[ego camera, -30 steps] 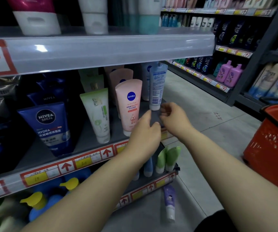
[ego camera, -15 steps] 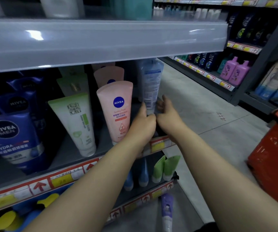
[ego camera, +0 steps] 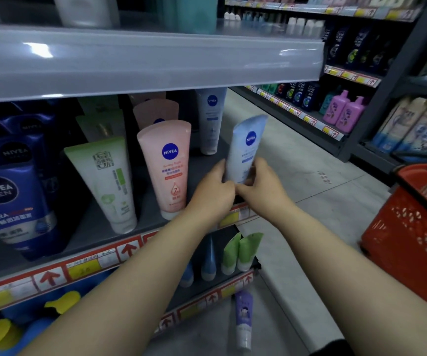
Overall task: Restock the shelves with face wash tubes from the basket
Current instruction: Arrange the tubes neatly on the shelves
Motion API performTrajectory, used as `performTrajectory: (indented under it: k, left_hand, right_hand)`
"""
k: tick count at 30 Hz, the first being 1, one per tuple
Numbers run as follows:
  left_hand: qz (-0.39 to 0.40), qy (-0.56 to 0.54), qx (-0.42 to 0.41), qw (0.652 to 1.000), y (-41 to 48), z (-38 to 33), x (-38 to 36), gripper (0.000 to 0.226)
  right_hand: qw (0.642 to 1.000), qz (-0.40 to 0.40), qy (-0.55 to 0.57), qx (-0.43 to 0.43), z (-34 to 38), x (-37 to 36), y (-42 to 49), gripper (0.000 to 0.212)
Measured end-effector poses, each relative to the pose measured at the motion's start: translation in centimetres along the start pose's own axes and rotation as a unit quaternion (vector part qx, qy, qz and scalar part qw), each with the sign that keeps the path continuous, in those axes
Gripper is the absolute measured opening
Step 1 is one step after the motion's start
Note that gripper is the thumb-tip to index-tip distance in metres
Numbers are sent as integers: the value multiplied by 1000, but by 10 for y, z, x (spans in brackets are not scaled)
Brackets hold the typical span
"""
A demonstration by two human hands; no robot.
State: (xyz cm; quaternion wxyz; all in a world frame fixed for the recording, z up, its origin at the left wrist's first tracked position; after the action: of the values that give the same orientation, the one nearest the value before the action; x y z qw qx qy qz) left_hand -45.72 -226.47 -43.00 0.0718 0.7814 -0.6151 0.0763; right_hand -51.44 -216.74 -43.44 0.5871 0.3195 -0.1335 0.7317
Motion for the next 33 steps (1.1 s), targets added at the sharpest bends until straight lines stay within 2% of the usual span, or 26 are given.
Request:
performTrajectory:
  k: [2, 4, 9, 19, 23, 26, 33]
  left_hand:
    - [-2, 65, -41, 997, -8, -3, 1, 50]
    - [-13, 139, -78, 987, -16, -2, 3, 50]
    - [-16, 233, -85, 969, -27, 2, 13, 52]
    - [20, 303, -95, 948, -25, 6, 16, 62]
    - [34, 338, -130, 932, -40, 4, 15, 63]
    - [24, 361, -174, 916, -59, 6, 17, 61]
    - [134, 462, -202, 853, -102, 25, 8, 69]
  right_hand:
    - [998, -19, -56, 4, -2, 3, -1, 43]
    - [997, -27, -66, 0, 1, 4, -5, 44]
    - [993, -20, -115, 8, 10, 3, -9, 48]
    - [989, -6, -147, -4, 14, -1, -6, 51]
    - [987, -3, -159, -8, 19, 7, -14, 58]
    - [977, -13, -213, -2, 26, 19, -26, 67]
    - [947, 46, -312, 58, 35, 17, -76, 54]
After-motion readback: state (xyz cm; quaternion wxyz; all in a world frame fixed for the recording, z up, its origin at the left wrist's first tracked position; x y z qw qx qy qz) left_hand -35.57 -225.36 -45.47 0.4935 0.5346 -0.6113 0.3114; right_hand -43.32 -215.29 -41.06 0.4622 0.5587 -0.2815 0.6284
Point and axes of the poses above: each hand's wrist, its own y-axis towards the middle knuckle, its own x-axis out of the back of the hand, z = x × y, the point moved 5 cm from there along y, towards the middle knuckle, and after that the axes turned 4 degrees about -y, right-handed, at the moved point
